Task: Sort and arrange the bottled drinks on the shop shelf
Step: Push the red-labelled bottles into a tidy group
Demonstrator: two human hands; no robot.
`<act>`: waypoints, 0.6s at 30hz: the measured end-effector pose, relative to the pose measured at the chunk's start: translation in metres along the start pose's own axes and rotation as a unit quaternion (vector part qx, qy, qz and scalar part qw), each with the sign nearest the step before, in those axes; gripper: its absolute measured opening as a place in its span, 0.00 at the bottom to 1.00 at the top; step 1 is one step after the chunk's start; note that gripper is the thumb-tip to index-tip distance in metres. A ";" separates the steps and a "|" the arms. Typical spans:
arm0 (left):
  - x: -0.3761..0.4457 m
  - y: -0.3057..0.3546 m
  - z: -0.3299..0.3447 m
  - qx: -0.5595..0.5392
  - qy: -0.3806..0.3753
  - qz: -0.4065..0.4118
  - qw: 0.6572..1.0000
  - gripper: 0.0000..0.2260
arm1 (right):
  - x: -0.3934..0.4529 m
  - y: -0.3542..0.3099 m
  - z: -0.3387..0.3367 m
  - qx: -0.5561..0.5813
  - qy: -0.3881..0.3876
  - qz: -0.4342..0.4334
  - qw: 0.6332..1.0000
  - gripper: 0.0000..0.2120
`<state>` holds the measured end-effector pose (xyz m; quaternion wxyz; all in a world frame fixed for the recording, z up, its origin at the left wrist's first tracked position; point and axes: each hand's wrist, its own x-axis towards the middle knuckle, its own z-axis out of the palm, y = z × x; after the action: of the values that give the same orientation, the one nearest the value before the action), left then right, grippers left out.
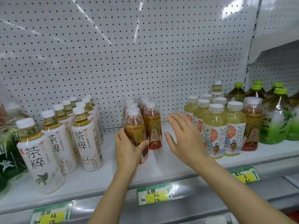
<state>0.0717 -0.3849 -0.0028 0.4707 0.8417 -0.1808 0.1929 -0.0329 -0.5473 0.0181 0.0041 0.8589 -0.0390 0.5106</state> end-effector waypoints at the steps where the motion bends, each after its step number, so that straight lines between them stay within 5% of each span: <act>1: 0.000 -0.001 0.003 -0.001 0.004 0.002 1.000 0.41 | -0.003 0.015 -0.008 -0.023 0.033 -0.004 0.999 0.21; 5: -0.005 -0.008 0.013 -0.023 0.027 0.010 0.999 0.41 | -0.007 0.065 -0.048 -0.098 0.104 -0.004 0.990 0.18; 14: -0.013 -0.006 0.016 -0.013 0.023 0.006 1.000 0.38 | -0.016 0.105 -0.070 -0.118 -0.006 0.077 0.990 0.26; 18: -0.013 -0.005 0.016 -0.002 0.030 0.005 1.000 0.39 | -0.022 0.121 -0.074 -0.084 0.009 0.068 0.994 0.23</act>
<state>0.0658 -0.3943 -0.0207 0.4768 0.8335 -0.1711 0.2205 -0.1166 -0.6630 0.0297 0.0421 0.8462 -0.1397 0.5125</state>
